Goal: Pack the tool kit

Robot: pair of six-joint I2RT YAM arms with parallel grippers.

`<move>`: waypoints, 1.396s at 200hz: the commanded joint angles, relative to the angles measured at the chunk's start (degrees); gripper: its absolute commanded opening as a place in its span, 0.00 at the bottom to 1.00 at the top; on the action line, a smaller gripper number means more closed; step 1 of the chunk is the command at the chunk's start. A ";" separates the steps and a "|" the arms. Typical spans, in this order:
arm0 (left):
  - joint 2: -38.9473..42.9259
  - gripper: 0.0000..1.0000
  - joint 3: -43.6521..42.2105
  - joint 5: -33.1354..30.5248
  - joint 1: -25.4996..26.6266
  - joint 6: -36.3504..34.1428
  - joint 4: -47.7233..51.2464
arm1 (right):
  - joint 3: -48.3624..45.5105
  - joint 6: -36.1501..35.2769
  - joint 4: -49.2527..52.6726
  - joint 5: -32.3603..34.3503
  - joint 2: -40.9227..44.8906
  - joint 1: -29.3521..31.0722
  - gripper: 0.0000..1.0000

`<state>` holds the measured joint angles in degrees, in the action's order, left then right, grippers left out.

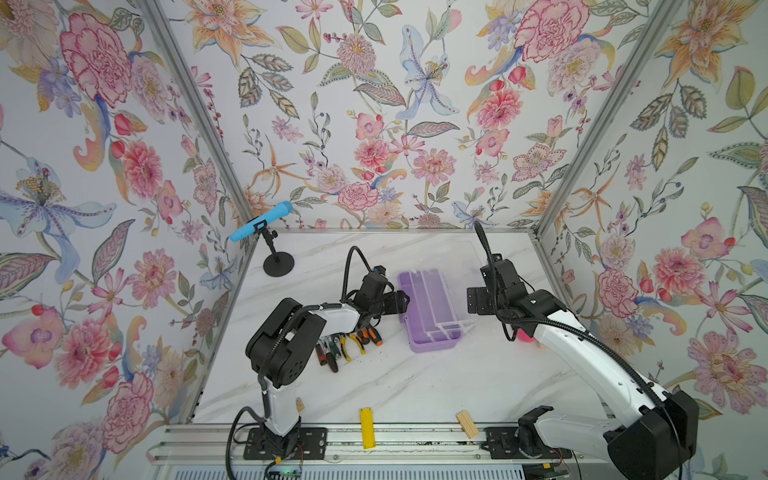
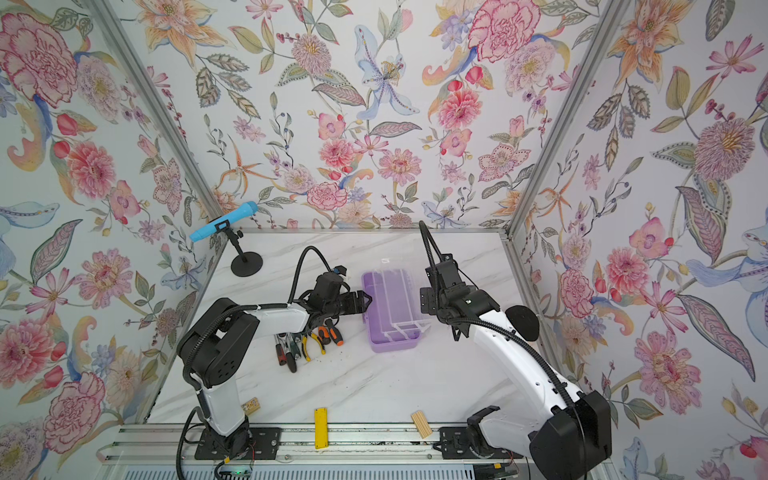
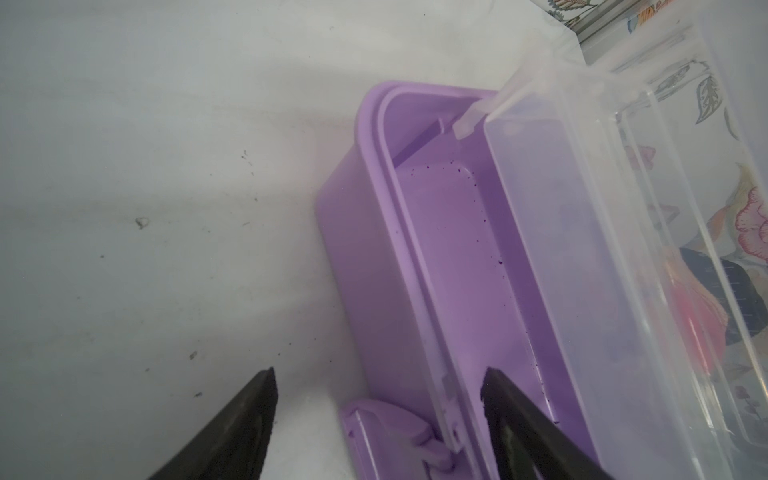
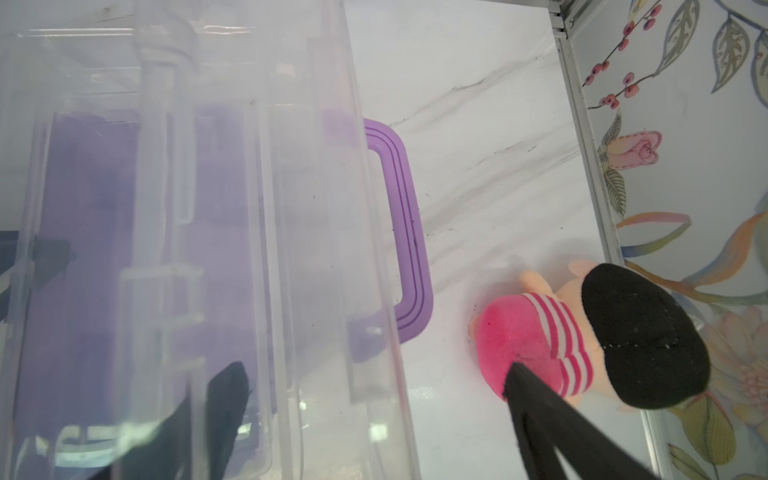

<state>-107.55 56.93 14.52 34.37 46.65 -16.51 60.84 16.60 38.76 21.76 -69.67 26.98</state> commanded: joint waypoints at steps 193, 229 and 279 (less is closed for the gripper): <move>8.12 0.83 3.10 -2.53 -5.56 -5.81 6.91 | 0.33 -0.10 -0.95 -3.99 3.71 -4.76 0.98; 8.71 0.83 3.69 -2.51 -5.47 -5.35 6.50 | -0.70 -0.14 -3.03 -7.05 2.00 -3.79 0.96; 5.75 0.88 16.57 -9.87 0.88 -12.03 16.57 | -1.49 0.77 -5.44 -8.48 -0.91 -2.10 0.94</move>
<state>-100.31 65.52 9.58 31.42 39.81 -5.17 60.55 16.73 35.33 14.48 -70.17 24.58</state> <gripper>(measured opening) 0.868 0.943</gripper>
